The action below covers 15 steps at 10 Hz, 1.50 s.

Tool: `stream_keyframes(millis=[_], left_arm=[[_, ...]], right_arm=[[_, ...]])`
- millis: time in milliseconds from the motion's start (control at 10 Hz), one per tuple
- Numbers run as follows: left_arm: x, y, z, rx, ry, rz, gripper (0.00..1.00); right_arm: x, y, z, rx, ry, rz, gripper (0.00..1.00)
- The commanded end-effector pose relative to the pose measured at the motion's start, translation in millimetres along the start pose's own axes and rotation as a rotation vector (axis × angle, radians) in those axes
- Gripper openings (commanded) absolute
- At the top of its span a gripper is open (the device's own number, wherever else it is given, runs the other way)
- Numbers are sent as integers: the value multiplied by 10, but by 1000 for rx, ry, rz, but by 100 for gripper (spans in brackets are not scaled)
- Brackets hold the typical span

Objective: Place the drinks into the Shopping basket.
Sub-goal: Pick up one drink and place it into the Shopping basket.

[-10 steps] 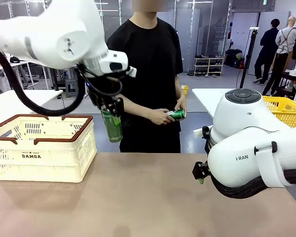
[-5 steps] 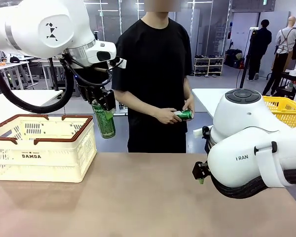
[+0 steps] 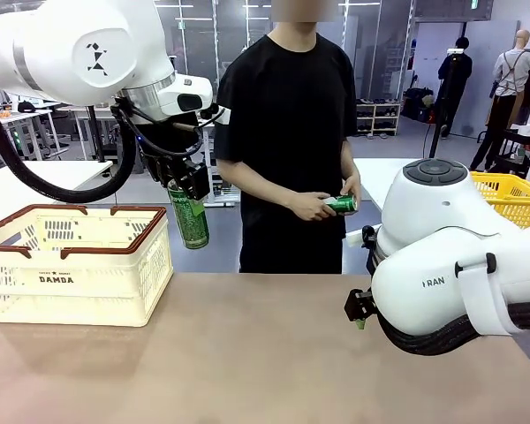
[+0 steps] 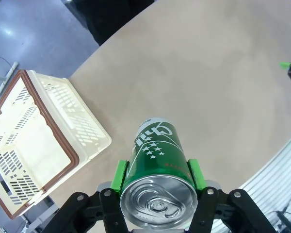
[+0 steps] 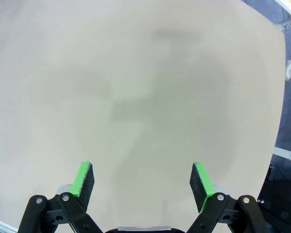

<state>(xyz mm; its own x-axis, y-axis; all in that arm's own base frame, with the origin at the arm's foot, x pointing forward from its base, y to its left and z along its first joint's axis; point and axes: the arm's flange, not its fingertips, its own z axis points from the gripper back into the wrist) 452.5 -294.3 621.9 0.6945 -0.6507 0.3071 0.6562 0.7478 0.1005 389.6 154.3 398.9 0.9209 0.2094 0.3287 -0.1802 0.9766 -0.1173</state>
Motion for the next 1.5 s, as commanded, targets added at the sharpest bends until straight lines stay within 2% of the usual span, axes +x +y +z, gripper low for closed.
stream_keyframes(millis=[0,500,600,800,900,1200,1400], left_arm=[[7,8,53,23,-5,3,0],[7,8,53,23,-5,3,0],[0,0,0,0,0,0,58],[-291,499,76,-13,-83,110,58],[-488,740,109,-13,-91,168,58],[-1073,1552,63,-52,-28,312,58],[-1324,2173,-39,-99,-62,428,58]], right_arm=[[1,-1,-11,4,1,0,100],[1,-1,-11,4,1,0,100],[1,-1,-11,4,1,0,100],[1,-1,-11,4,1,0,100],[1,-1,-11,4,1,0,100],[1,-1,-11,4,1,0,100],[1,-1,-11,4,1,0,100]])
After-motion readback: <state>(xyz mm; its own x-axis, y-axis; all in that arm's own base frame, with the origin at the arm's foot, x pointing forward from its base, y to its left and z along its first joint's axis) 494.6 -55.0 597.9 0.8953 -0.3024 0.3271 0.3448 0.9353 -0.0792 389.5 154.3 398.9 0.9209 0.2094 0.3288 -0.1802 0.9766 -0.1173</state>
